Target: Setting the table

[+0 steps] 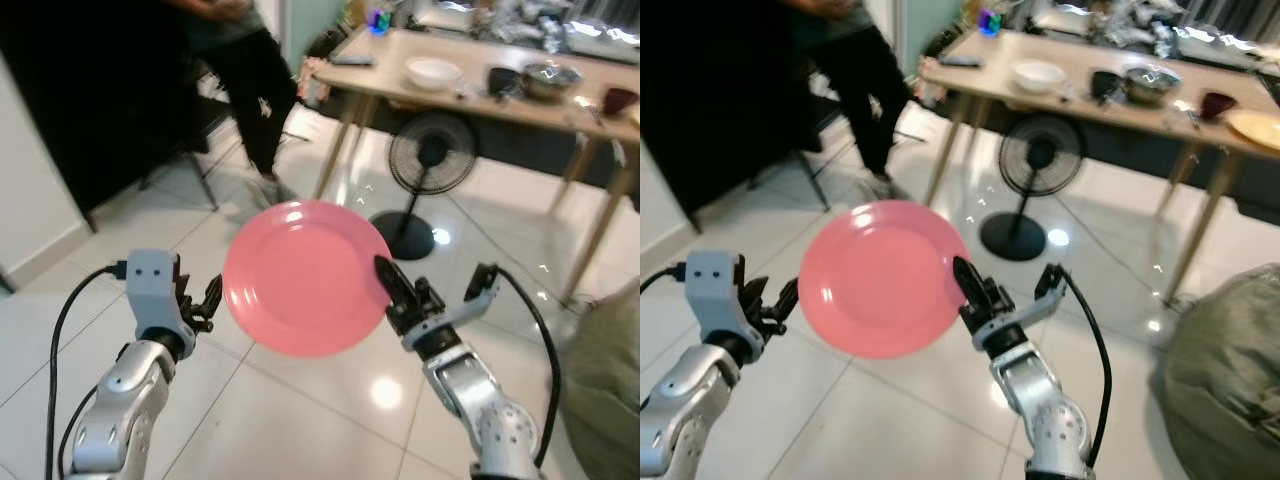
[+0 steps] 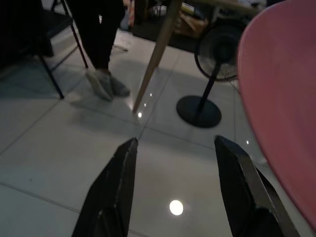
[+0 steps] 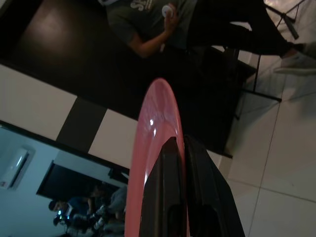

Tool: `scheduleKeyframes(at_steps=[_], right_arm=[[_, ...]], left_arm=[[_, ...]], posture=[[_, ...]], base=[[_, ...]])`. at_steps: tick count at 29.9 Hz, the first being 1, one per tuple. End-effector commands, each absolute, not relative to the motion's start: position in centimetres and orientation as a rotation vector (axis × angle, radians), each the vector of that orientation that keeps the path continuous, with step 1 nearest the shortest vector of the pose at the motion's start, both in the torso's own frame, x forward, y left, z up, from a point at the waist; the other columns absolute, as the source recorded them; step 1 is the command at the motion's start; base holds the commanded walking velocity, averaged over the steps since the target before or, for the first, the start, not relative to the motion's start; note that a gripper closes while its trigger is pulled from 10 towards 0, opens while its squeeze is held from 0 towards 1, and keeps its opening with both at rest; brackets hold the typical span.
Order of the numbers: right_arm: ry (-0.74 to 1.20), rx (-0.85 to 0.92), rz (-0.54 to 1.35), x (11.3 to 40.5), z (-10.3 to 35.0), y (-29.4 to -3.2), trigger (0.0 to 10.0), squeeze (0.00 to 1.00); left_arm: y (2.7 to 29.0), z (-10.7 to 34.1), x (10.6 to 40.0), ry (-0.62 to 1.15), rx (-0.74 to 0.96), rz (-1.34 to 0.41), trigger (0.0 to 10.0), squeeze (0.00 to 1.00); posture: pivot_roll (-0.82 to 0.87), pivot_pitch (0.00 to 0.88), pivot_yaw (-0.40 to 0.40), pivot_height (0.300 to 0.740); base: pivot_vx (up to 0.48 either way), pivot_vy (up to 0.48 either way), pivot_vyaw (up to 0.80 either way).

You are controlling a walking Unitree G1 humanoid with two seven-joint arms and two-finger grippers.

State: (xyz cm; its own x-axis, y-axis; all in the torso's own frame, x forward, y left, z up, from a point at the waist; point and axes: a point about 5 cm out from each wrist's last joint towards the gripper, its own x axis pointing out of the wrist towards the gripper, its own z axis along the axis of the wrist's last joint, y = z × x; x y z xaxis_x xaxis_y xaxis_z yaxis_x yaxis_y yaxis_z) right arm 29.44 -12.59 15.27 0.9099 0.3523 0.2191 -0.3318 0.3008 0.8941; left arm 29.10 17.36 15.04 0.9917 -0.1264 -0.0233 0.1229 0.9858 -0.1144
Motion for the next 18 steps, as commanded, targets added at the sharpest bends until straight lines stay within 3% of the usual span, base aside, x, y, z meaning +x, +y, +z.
scheduleKeyframes(at_steps=[1, 7, 18], right_arm=[[0.066, 1.220, 0.450, 28.83, 14.13, -11.48, 10.0, 0.00], [0.070, 1.180, 0.447, 28.90, 14.07, -11.44, 10.0, 0.00], [0.068, 1.166, 0.442, 28.87, 14.01, -11.44, 10.0, 0.00]], left_arm=[[17.82, 14.21, 28.89, 0.060, -0.117, -0.103, 10.0, 0.00], [17.83, 13.99, 29.02, 0.061, -0.103, -0.088, 10.0, 0.00], [17.35, 13.78, 29.31, 0.058, -0.098, -0.065, 10.0, 0.00]], posture=[[0.03, 0.031, 0.025, 0.740], [0.03, 0.032, 0.023, 0.740], [0.03, 0.032, 0.021, 0.740]], base=[[0.000, 0.000, -0.80], [0.000, 0.000, -0.57], [0.480, 0.000, 0.00]])
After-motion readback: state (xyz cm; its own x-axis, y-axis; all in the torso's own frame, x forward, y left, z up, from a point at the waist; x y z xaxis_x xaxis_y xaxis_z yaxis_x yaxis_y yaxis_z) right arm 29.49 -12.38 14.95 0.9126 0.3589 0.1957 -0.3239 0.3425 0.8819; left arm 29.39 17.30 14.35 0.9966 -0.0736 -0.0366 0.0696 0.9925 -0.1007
